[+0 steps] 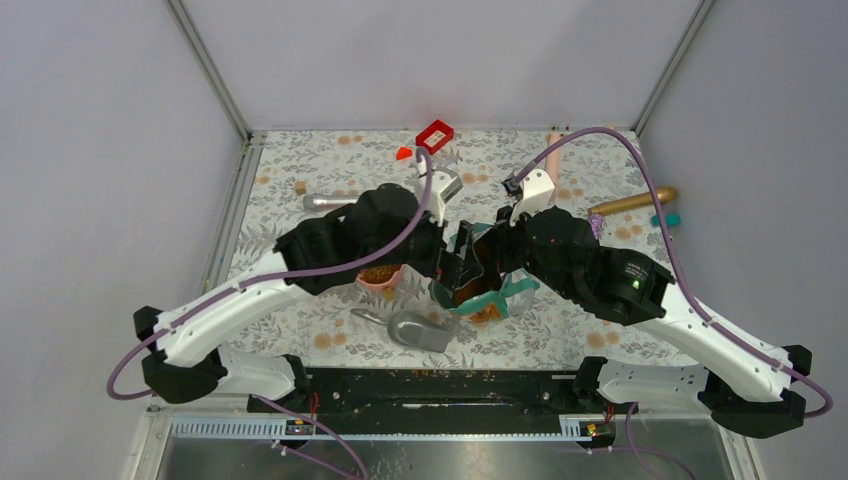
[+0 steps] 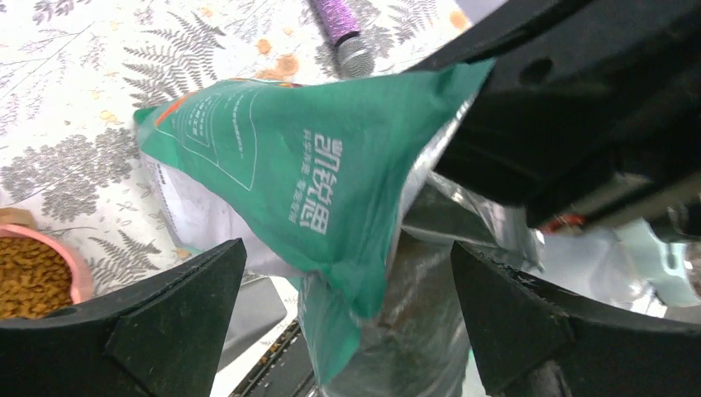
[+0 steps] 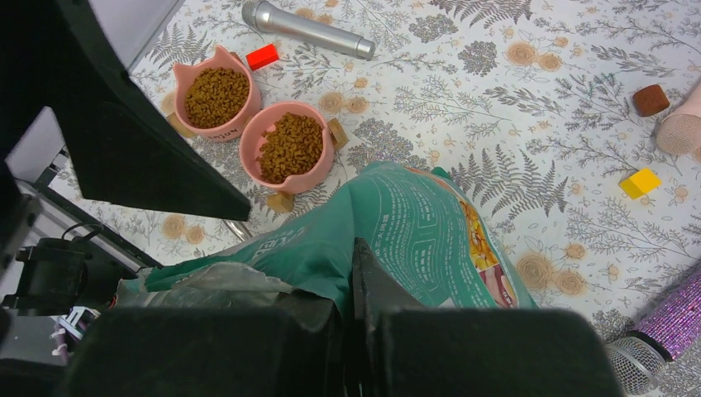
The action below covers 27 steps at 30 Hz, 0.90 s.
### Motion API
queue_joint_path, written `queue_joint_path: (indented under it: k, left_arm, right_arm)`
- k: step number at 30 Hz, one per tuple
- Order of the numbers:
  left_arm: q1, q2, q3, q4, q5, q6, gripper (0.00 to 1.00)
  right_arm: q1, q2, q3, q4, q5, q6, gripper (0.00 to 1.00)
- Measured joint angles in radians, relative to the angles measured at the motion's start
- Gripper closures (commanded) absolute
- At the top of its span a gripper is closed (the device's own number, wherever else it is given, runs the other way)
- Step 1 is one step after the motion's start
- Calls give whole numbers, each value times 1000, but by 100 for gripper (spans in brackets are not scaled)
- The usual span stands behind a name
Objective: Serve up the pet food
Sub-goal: Close the pet food bag at the center of the board.
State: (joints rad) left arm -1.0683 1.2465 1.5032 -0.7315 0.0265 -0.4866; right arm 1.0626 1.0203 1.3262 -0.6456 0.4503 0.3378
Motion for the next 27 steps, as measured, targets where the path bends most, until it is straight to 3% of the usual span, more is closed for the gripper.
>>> queue_joint_path:
  k: [2, 4, 8, 14, 20, 27]
  left_arm:
    - [-23, 54, 51, -33, -41, 18, 22]
    - [-42, 93, 79, -60, -103, 28, 54]
    - [-75, 149, 132, -129, -256, 33, 100]
    - [-132, 220, 253, -261, -481, -55, 100]
    - [-192, 345, 459, -457, -630, -206, 100]
    - [-241, 376, 567, -571, -645, -303, 100]
  right_arm:
    - [0, 0, 0, 0, 0, 0, 100]
    - [0, 0, 0, 0, -2, 0, 100]
    - [0, -4, -2, -2, -4, -2, 100]
    - [1, -8, -10, -9, 3, -36, 100]
    - [-73, 14, 48, -60, -55, -148, 100]
    - [-246, 67, 141, -105, -382, -368, 100]
